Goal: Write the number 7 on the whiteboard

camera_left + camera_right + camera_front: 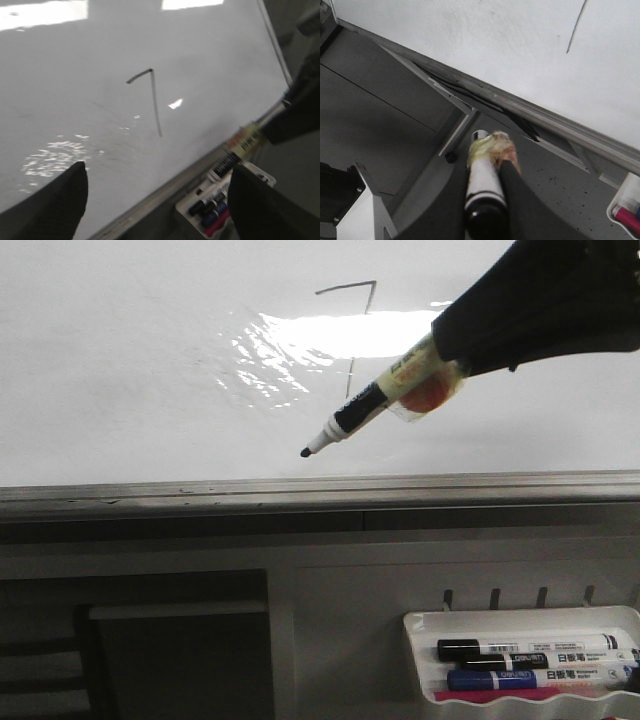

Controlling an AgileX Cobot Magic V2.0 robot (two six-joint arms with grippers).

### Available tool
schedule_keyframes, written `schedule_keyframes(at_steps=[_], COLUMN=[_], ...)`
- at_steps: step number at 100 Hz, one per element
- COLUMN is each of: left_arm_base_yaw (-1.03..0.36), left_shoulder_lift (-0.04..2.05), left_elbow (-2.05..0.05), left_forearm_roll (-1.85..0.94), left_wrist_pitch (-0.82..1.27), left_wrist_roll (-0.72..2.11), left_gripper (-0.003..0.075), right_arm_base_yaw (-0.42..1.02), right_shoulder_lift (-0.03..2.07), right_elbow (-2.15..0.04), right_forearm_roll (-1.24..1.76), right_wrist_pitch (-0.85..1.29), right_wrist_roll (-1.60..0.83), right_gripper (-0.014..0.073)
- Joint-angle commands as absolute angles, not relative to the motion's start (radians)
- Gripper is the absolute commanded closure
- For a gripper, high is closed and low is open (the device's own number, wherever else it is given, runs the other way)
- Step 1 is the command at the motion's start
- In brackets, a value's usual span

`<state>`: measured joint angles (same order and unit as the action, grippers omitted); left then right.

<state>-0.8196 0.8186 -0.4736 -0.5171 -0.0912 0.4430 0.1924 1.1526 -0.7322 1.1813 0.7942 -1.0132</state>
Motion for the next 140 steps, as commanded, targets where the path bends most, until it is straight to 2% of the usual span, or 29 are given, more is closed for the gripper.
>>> schedule_keyframes(at_steps=[1,22,55,102,127,140], left_arm_base_yaw=[-0.901,-0.982,-0.982,-0.982,-0.982,-0.982], left_shoulder_lift=[0.888,1.099,1.304,1.358,1.358,1.358], left_elbow=[-0.526,-0.614,-0.740,-0.776,-0.776,-0.776], left_forearm_roll=[-0.444,-0.380,-0.271,-0.208,-0.183,-0.183], left_wrist_pitch=[-0.157,-0.199,-0.195,-0.216,-0.227,-0.227], left_wrist_roll=[0.440,0.440,0.440,0.440,0.440,0.440], left_gripper=[0.0199,0.0250,0.0251,0.0251,0.0338,0.0353], right_arm_base_yaw=[0.190,0.190,0.190,0.190,0.190,0.190], right_shoulder_lift=[1.129,1.129,1.129,1.129,1.129,1.129], right_elbow=[-0.811,-0.899,-0.931,-0.953,-0.953,-0.953], right_forearm_roll=[1.145,1.008,0.958,0.953,0.953,0.953], right_wrist_pitch=[0.849,0.929,0.962,0.960,0.960,0.966], right_wrist_roll=[-0.935,-0.851,-0.827,-0.827,-0.827,-0.827], right_gripper=[0.0642,0.0642,0.0642,0.0642,0.0642,0.0642])
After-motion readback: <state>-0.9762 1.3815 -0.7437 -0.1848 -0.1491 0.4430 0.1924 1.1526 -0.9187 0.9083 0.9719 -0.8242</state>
